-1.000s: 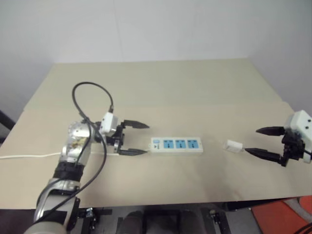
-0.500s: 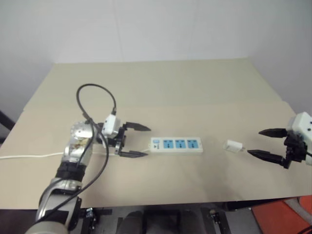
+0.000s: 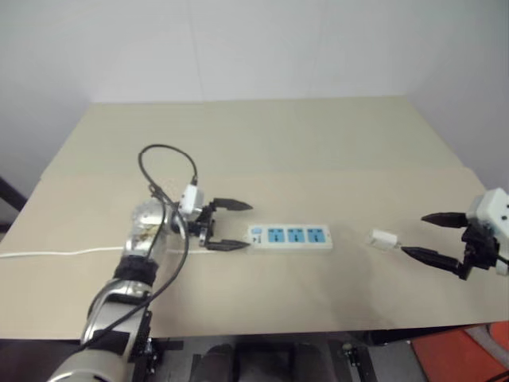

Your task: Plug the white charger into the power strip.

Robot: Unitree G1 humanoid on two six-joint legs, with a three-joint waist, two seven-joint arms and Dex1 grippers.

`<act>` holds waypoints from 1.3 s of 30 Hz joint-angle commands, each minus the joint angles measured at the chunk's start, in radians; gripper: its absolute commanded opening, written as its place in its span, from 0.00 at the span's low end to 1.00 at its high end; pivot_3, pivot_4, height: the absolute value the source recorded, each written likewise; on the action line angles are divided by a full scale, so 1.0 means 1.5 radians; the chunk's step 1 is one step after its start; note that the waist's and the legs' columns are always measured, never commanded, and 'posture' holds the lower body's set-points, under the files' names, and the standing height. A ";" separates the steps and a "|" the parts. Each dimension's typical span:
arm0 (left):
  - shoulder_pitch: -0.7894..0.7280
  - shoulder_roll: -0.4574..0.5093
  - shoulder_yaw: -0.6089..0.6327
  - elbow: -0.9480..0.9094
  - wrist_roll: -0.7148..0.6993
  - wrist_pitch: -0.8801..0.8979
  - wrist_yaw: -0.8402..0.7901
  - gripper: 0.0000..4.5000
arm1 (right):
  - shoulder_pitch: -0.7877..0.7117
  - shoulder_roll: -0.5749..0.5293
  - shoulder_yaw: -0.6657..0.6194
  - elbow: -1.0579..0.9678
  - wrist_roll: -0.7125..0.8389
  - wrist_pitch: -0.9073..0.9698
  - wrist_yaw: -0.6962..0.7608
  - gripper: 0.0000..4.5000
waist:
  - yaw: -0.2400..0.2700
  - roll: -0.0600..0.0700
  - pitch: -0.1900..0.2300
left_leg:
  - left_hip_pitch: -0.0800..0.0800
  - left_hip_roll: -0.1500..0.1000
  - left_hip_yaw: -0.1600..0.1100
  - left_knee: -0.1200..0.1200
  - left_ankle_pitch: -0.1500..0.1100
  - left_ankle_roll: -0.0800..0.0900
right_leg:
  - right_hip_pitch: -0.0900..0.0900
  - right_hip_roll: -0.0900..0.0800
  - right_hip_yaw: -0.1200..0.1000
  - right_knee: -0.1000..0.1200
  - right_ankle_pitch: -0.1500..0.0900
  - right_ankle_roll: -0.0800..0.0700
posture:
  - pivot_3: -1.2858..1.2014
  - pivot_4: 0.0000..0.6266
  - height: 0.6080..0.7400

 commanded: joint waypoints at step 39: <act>-0.106 -0.084 0.034 0.359 0.124 -0.217 0.021 0.99 | 0.037 -0.004 -0.094 -0.074 0.018 0.062 0.003 1.00 | 0.000 -0.001 0.000 | 0.000 0.000 0.000 0.000 0.000 0.001 | 0.000 0.000 -0.001 0.000 0.000 0.000 | 0.52 0.24 1.00</act>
